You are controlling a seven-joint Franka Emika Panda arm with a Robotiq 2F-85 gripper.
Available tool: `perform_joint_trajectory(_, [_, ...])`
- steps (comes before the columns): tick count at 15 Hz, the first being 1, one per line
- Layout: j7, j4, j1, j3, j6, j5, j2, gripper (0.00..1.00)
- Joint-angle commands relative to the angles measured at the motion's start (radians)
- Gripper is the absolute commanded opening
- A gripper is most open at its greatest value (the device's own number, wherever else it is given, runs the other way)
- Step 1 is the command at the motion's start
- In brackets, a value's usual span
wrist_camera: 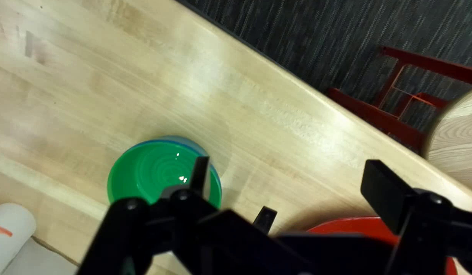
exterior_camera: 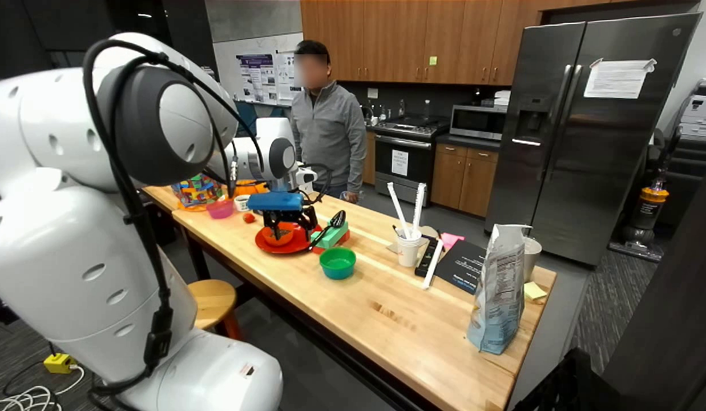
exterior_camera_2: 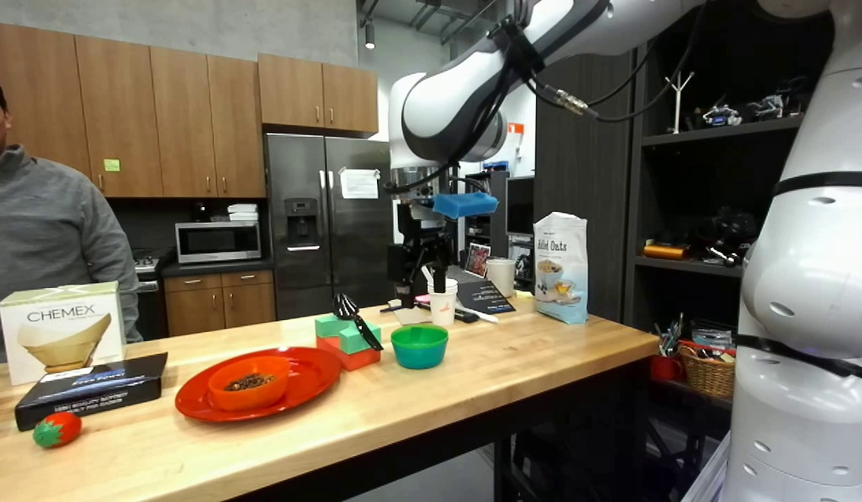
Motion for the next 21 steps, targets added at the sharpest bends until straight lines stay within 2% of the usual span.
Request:
perform_joint_trajectory(1, [0.003, 0.097, -0.01, -0.017, -0.014, -0.014, 0.062, 1.0])
perform_joint_trajectory(7, [0.027, 0.225, -0.008, -0.025, -0.061, 0.05, 0.182, 1.0])
perform_joint_trajectory(14, [0.151, 0.327, 0.0, -0.025, -0.078, 0.058, 0.308, 1.0])
perform_joint_trajectory(21, [0.215, 0.348, 0.004, -0.035, -0.037, 0.054, 0.378, 1.0])
